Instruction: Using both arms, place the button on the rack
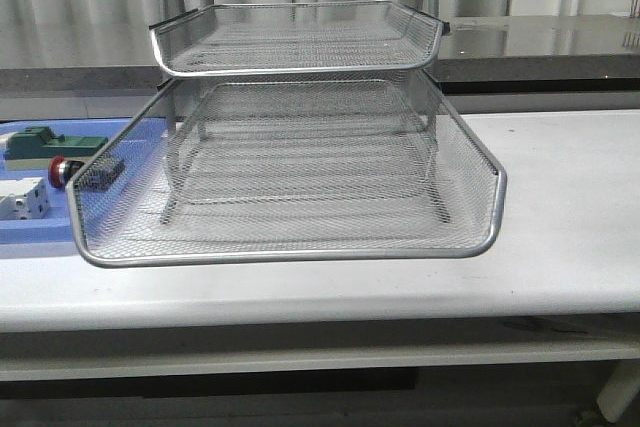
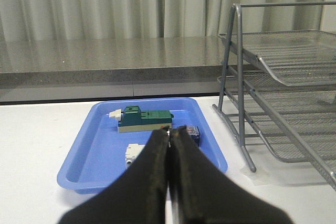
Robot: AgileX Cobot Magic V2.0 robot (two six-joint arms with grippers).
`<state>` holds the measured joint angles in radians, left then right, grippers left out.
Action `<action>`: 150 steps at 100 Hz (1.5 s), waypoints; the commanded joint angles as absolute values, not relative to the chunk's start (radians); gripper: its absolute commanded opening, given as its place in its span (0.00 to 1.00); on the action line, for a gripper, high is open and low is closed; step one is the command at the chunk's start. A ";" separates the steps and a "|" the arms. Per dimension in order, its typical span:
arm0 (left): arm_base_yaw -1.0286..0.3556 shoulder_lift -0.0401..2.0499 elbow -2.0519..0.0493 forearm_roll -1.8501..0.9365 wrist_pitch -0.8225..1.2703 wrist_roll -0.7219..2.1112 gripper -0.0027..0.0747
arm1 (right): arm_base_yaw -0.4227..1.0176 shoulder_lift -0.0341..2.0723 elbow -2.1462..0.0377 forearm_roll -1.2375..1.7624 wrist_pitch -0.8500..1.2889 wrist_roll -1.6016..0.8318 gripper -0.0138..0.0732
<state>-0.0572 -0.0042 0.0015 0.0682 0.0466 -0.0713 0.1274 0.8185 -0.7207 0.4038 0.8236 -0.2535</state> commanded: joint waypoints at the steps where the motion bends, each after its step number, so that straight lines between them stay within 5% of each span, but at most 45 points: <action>1: -0.058 -0.036 0.048 0.064 -0.031 -0.082 0.01 | 0.123 0.737 -0.765 0.331 0.801 -0.204 0.72; 68: -0.058 -0.036 0.048 0.064 -0.031 -0.082 0.01 | 0.123 0.423 -0.765 0.037 0.999 -0.069 0.71; 109: -0.058 -0.036 0.048 0.064 -0.031 -0.082 0.01 | 0.123 0.423 -0.765 0.037 1.006 -0.069 0.08; 150: -0.058 -0.036 0.048 0.064 -0.031 -0.082 0.01 | 0.123 0.423 -0.765 0.037 1.006 -0.069 0.08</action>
<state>-0.0572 -0.0042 0.0015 0.0682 0.0466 -0.0713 0.1274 0.4162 -0.7320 0.0450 1.0612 -0.0689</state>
